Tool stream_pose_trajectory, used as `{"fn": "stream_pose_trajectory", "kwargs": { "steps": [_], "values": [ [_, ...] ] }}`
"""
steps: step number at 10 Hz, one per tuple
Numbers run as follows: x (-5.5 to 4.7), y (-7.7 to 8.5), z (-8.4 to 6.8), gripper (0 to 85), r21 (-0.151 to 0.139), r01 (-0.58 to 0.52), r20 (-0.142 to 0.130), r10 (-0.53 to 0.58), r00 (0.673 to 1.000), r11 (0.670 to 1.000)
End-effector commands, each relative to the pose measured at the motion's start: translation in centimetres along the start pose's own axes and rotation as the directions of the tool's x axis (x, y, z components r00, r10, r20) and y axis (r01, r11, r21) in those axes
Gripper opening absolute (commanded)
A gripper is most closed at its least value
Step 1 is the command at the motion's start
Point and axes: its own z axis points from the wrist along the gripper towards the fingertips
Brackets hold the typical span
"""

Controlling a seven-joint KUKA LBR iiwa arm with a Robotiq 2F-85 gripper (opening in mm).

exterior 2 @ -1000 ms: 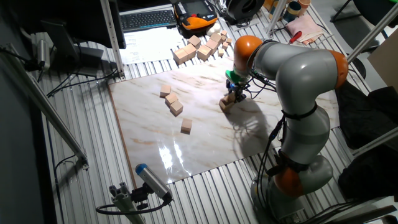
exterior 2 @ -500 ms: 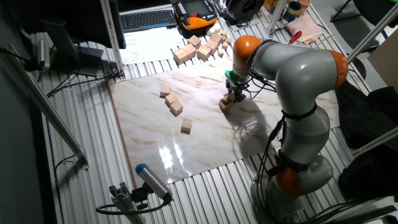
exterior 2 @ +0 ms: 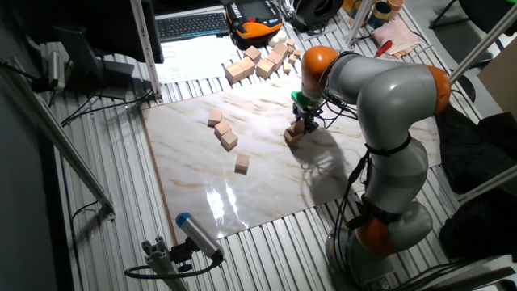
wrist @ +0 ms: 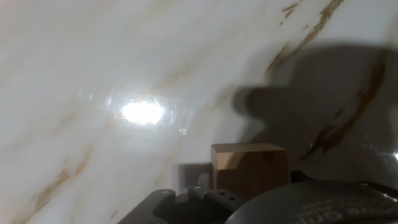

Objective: Stack the blocks into a pyramid shape

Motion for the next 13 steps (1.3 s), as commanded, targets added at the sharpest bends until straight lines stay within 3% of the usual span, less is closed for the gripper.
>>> {"fn": "stream_pose_trajectory", "kwargs": {
  "steps": [1,4,5,7,9,10,11,13],
  "values": [
    [0.0,0.0,0.0,68.0,0.003,-0.001,0.004,0.001,1.0,1.0],
    [0.1,0.0,-0.2,68.0,0.006,0.015,0.005,-0.015,1.0,1.0],
    [0.0,0.0,-0.4,85.0,0.0,0.03,-0.004,-0.03,1.0,1.0],
    [-0.1,0.0,-1.0,85.0,-0.023,0.068,-0.038,-0.069,0.997,0.997],
    [0.5,0.3,-2.5,85.0,-0.056,0.081,-0.073,-0.085,0.994,0.995],
    [1.1,0.4,-3.2,68.0,-0.077,0.106,-0.097,-0.113,0.989,0.991],
    [1.6,0.4,-3.7,68.0,-0.104,0.129,-0.124,-0.141,0.982,0.986],
    [2.4,0.1,-4.3,34.0,-0.112,0.23,-0.128,-0.243,0.961,0.967]
  ]
}}
